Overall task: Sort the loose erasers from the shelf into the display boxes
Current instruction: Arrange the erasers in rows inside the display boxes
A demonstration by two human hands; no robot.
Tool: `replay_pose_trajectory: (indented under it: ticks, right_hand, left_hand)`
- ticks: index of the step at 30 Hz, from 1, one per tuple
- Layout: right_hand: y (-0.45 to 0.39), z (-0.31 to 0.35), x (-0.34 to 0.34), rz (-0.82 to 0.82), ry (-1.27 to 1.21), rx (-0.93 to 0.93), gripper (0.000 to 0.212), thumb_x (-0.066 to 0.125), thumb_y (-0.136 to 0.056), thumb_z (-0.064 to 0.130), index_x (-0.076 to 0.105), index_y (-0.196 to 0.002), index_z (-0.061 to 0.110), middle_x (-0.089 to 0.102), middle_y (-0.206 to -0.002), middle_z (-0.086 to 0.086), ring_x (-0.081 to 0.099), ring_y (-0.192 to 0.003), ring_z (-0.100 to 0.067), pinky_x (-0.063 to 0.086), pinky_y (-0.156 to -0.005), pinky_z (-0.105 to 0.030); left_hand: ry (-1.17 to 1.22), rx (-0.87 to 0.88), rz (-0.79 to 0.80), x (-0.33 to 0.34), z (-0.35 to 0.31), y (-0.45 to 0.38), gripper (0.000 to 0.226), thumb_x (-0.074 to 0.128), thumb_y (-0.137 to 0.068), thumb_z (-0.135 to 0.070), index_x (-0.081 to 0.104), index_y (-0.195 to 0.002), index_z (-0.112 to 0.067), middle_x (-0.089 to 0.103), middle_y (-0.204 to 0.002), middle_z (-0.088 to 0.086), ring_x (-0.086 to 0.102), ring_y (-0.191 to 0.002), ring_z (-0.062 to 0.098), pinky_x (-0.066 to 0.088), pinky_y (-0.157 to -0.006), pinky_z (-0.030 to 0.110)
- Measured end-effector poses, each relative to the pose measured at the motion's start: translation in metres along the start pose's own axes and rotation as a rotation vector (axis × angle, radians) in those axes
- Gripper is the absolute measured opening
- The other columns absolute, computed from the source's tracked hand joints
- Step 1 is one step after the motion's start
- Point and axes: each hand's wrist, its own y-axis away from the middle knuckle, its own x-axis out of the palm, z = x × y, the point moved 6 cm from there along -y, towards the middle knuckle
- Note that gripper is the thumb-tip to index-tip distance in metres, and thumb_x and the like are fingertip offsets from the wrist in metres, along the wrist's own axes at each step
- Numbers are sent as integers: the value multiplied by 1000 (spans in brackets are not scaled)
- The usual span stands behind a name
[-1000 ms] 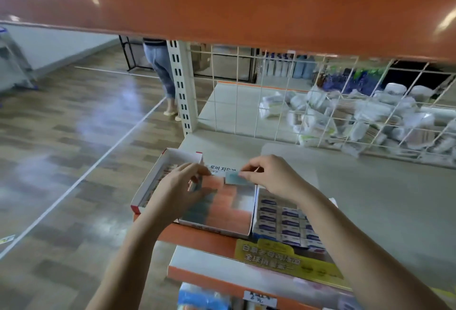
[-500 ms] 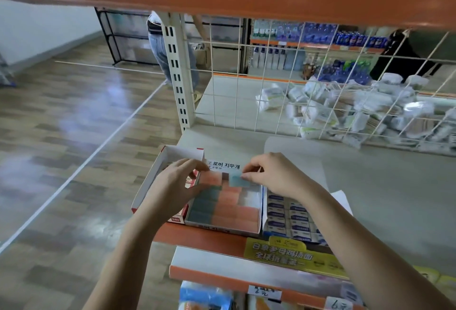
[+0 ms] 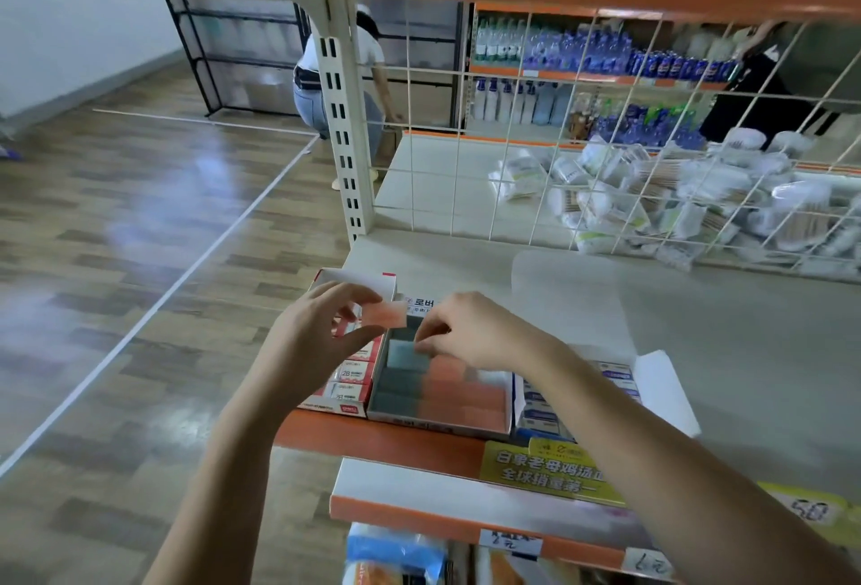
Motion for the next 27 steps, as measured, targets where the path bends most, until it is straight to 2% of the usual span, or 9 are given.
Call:
replay_pose_trajectory:
  ticks: [5,12,21,23,27]
  right_hand:
    - [1,10,18,79,-3,-30,24,60,-90,26,68,-110,16,68,-108,2,61,-90,-10,49,-81,-24]
    - [8,10,24,122,-23,-16,24,59,-90,29,67,-109,18,66,-109,3,59,-93,-11,48,-81,-24]
    - [10,9,35,120,-59,13,22,59,-90,28,66,-108,16,65,-109,1,59,-91,-12,47,-77,-22]
    - [11,9,35,114,-68,9,22,59,-90,26,66,-108,16,65,-109,0,60,-92,-13,48,-77,-22]
    - [11,11,35,90,-71,-4,19,61,-89,23,64,-107,16,65,-105,-1,60,-89,-14,47,-69,-19]
  left_hand:
    - [25,-25,13,0,7,1,29,75,-74,-26,66,-102,-23,57,-89,-18,57,-76,0,50,-68,21]
    - [26,-27,23,3,7,3,29,76,-74,-22,66,-101,-22,53,-85,-24,56,-73,0,43,-65,12]
    - [35,-15,46,7,4,5,29,75,-75,-24,66,-103,-22,53,-86,-26,57,-78,-1,50,-68,22]
    - [34,-22,45,7,4,5,29,75,-76,-24,66,-103,-21,53,-86,-27,57,-78,-2,49,-69,20]
    - [23,-11,63,9,1,4,28,73,-77,-30,65,-103,-23,52,-84,-26,56,-80,-3,47,-68,18]
